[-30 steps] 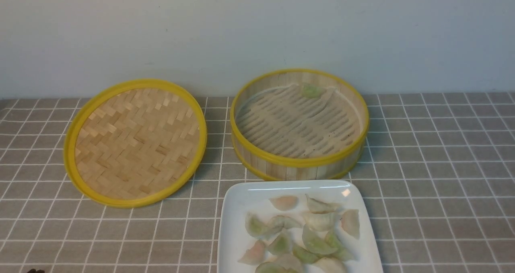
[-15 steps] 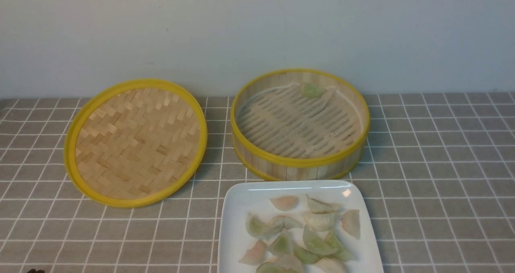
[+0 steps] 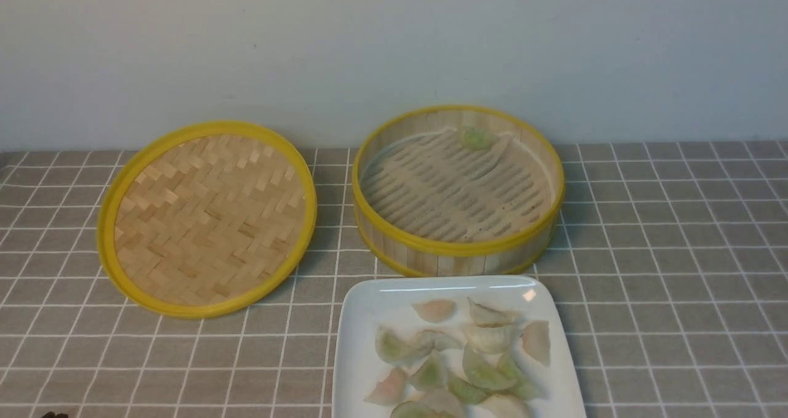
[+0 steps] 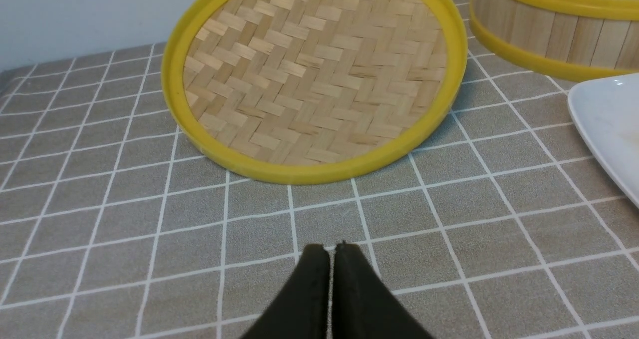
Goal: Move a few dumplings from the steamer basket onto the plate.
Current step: Use the right arm to grab a dumpling from inside the steamer
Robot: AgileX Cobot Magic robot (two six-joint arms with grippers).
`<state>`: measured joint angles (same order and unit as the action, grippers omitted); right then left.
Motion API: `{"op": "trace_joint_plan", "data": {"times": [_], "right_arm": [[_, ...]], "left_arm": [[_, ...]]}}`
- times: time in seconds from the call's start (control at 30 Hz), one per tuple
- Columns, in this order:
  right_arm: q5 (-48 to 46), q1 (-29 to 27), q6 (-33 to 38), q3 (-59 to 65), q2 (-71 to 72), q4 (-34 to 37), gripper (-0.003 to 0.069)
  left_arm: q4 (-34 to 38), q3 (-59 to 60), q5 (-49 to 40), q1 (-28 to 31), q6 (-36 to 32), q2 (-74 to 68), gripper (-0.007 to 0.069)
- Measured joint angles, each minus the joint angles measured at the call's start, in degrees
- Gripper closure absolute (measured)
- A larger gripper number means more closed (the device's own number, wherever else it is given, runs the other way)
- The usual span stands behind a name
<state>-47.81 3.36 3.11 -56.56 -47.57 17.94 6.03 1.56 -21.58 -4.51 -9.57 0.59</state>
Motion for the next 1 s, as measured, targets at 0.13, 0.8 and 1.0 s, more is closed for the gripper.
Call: {"op": "trace_joint_plan", "data": {"times": [0.13,0.8,1.0], "right_arm": [[-7.42,0.02,3.11,-12.66,-13.45,0.27,0.0673],[-24.08,11.42,5.49,-76.26,-77.1,-4.69,0.0666],[-24.14,11.47,6.03,-86.57,-89.64,-4.76,0.0615]], "left_arm": [[0.0,0.0,0.0,0.0,0.0,0.0,0.0629],[0.0,-0.05,-0.08,0.0,0.0,0.0,0.0629],[-0.03,-0.05,-0.08,0.0,0.0,0.0,0.0629]]}}
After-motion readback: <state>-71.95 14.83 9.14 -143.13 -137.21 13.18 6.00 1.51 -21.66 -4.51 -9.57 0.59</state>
